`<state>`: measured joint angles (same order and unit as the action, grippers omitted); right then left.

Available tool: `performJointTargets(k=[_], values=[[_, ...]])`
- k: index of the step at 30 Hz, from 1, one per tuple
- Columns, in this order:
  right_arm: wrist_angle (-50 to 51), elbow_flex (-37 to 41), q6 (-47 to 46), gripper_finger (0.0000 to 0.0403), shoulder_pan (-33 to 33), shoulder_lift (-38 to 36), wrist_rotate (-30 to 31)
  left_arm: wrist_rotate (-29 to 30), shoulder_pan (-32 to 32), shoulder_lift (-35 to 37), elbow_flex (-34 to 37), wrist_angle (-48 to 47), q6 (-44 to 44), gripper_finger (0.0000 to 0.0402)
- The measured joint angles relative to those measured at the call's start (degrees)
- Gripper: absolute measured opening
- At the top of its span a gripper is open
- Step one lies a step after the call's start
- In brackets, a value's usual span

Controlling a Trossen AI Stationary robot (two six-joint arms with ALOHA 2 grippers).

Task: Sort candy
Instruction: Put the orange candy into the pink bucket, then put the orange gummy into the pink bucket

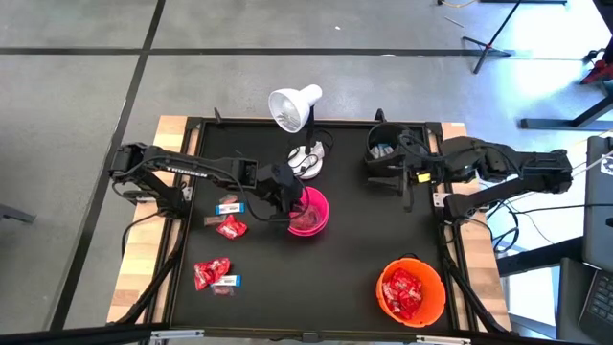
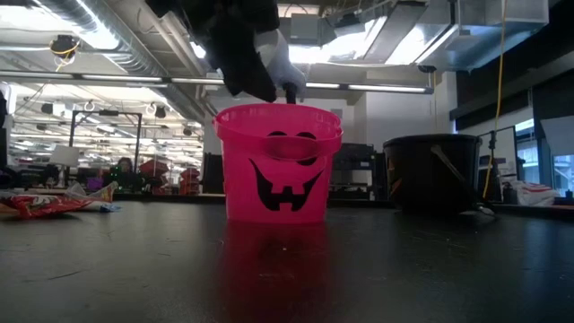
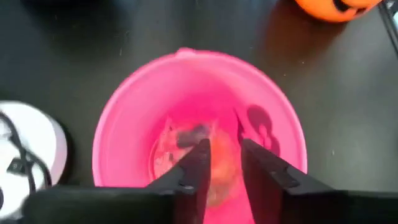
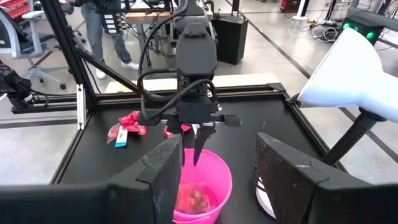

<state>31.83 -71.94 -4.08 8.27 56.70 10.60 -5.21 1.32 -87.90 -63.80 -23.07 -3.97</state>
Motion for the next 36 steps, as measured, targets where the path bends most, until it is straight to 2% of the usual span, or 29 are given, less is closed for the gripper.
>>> performJointTargets(k=[4, 7, 10, 14, 20, 25, 31, 36], values=[[-0.15, 0.00, -0.06, 0.0198, 0.00, -0.47, -0.10, -0.68, -0.58, 2.67, -6.14, -13.52, -0.10, 0.0116], [-0.22, 0.00, -0.09, 0.0198, 0.00, -0.50, -0.14, -0.82, -3.28, 5.34, -12.01, -25.61, -2.96, 0.0123], [-0.22, 0.00, -0.11, 0.0198, 0.00, -0.45, -0.21, 1.49, -9.86, 7.10, -16.45, -33.62, -7.78, 0.0119], [-0.71, 0.00, -0.17, 0.0198, 0.00, -0.44, -0.28, 7.00, -22.83, 7.47, -20.76, -39.23, -17.21, 0.0113], [-1.89, 0.00, -0.20, 0.0198, -0.02, -0.43, -1.19, 18.50, -41.44, 6.13, -17.74, -38.79, -35.36, 0.0112], [-1.97, 0.00, -0.20, 0.0198, 0.00, -0.43, -1.19, 20.42, -51.39, 2.80, -11.09, -35.02, -51.13, 0.0112], [-1.95, 0.00, -0.20, 0.0198, 0.00, -0.43, -1.19, 16.79, -55.48, -0.78, -2.96, -27.08, -62.95, 0.0111], [-1.90, 0.00, -0.79, 0.0198, 0.00, -0.43, -1.21, 14.24, -56.19, -3.76, 1.83, -21.05, -65.09, 0.0111]])
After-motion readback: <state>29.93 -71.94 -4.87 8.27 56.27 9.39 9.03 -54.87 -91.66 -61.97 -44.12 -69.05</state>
